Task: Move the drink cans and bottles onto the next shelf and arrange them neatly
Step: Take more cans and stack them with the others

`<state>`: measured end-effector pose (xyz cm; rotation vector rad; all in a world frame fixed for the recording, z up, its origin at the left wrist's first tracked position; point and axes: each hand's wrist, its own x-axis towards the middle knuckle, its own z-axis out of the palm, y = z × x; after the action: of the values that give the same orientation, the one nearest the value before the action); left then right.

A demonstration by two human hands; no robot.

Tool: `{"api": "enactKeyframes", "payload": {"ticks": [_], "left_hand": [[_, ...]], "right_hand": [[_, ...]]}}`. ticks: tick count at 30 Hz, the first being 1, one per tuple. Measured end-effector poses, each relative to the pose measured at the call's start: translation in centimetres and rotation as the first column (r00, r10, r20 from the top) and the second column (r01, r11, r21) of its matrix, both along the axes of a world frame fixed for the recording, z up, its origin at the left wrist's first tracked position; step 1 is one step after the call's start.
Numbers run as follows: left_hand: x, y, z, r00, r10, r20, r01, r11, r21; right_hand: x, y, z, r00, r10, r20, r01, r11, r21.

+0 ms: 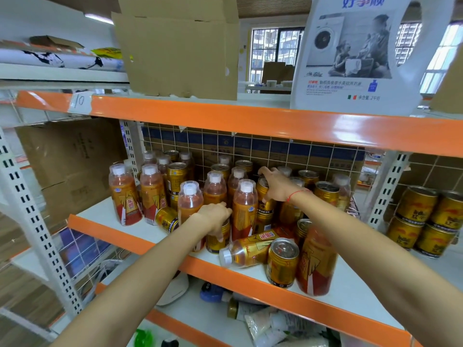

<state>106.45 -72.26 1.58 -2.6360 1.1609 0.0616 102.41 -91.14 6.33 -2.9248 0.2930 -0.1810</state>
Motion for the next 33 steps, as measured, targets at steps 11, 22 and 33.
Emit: {"api": "enactKeyframes", "payload": {"ticks": [11,22,33], "left_hand": [[-0.6,0.0,2.5,0.996,-0.007,-0.088,0.002,0.998,-0.064],[-1.6,1.5,5.1,0.980,0.002,-0.199,-0.050,0.970,-0.237],[-5.2,3.4,4.7,0.947,0.014,-0.320,-0.127,0.934,-0.335]], "right_hand": [[-2.1,-0.1,2.0,0.999,0.047,-0.026,-0.046,0.998,0.032],[-5.1,1.1,2.4,0.993,0.099,-0.070,-0.094,0.994,0.061],[-8.9,2.8,1.8,0.983,0.181,-0.042,-0.180,0.983,0.032]]}}
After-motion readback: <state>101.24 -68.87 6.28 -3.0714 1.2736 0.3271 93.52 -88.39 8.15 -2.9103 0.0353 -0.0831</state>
